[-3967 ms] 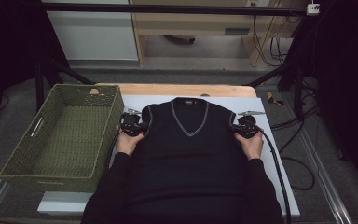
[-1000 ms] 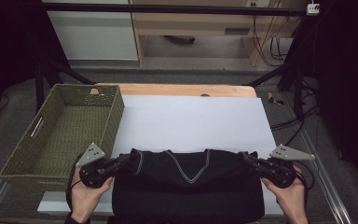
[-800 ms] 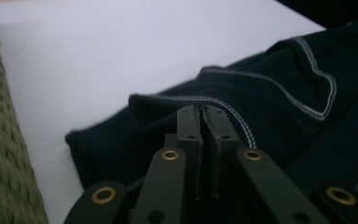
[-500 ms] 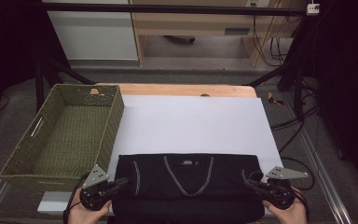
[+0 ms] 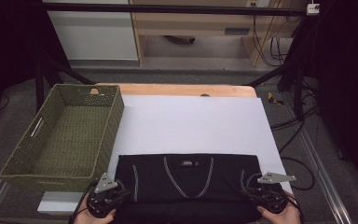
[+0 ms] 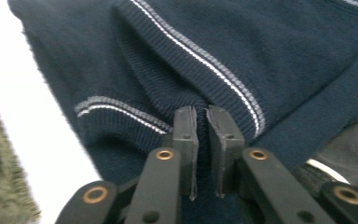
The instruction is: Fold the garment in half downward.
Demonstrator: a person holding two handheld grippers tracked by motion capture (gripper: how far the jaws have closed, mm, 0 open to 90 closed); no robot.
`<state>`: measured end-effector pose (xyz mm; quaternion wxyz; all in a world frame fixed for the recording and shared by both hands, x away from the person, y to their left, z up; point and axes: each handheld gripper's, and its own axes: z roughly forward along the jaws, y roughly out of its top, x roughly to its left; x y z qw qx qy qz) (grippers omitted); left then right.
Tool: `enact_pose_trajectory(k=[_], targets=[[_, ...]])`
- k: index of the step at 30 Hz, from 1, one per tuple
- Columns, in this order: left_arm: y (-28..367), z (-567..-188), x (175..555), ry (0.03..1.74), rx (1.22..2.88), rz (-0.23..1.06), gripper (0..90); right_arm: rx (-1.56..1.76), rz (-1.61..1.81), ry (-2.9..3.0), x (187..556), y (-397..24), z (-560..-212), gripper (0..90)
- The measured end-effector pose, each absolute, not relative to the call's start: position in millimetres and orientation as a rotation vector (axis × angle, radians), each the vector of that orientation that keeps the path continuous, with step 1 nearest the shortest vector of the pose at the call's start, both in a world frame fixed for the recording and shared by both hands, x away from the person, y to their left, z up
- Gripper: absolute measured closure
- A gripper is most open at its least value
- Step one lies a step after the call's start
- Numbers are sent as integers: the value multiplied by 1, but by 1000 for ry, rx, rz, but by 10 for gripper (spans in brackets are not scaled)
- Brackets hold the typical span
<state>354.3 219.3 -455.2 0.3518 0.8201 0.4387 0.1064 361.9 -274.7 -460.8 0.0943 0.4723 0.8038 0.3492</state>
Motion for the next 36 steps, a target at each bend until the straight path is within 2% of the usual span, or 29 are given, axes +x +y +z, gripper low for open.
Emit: enact_pose_trajectory(k=[3, 5, 9, 15, 21, 28, 33, 36], targets=[[220, -449, 357, 1125, 2068, 278, 698, 1352, 1092, 2355, 360, -277, -453, 568], [219, -444, 360, 1095, 2035, 298, 564, 1326, 1145, 2313, 361, -278, -445, 459], [212, -431, 372, 1028, 1988, 350, 339, 1291, 1218, 2236, 372, -279, -432, 320], [202, -419, 404, 987, 1926, 379, 98, 1272, 1248, 2170, 402, -277, -425, 216], [195, -424, 435, 1009, 1893, 362, 29, 1290, 1258, 2134, 428, -277, -429, 168], [194, -445, 467, 1083, 1902, 342, 27, 1351, 1209, 2114, 447, -284, -442, 152], [194, -461, 480, 1123, 1967, 393, 79, 1393, 1130, 2109, 457, -290, -452, 162], [193, -466, 484, 1132, 1985, 396, 139, 1418, 1102, 2102, 461, -294, -457, 173]])
